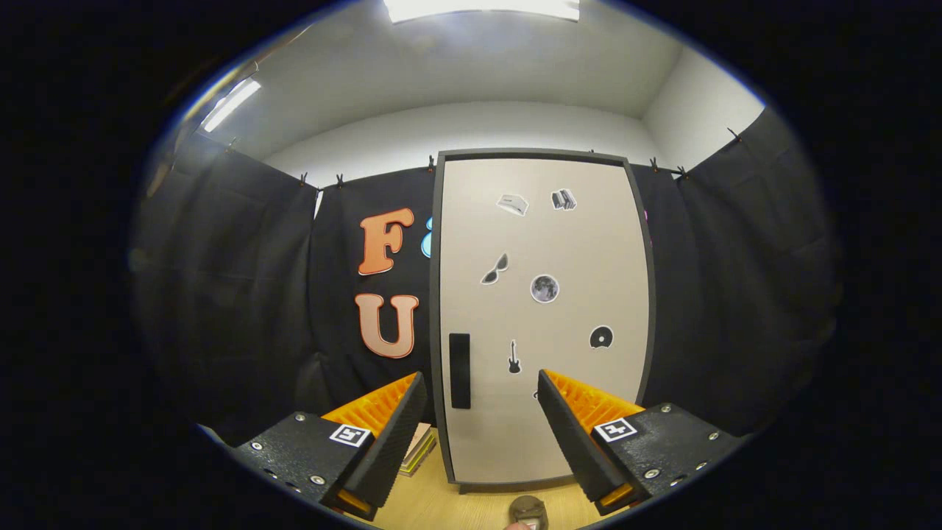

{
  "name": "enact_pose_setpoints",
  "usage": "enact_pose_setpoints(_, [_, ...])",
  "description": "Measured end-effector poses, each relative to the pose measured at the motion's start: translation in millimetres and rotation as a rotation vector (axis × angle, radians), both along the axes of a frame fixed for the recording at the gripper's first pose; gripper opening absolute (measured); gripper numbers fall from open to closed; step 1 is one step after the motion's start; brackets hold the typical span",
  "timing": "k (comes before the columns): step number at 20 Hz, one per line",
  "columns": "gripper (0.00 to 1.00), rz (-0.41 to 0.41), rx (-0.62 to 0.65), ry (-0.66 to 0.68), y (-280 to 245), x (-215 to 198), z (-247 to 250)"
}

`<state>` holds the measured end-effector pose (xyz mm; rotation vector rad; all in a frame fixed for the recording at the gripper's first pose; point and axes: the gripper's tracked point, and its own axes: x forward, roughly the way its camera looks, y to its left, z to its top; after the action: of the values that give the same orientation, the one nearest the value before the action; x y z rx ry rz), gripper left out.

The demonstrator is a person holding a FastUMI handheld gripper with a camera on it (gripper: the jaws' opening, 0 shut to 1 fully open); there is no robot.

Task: Open the shoe cabinet door, grab the shoes and put them into the shoe cabinet, then close the shoe cabinet door.

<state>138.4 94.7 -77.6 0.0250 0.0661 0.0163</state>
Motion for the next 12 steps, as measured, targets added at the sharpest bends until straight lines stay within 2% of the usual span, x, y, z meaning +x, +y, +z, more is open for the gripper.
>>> enact_pose_setpoints(5, [0.95,0.028,0.042,0.022,7.1,57.8,-26.0])
enact_pose_setpoints(12, [0.93,0.055,0.020,0.040,20.5,114.8,-54.3])
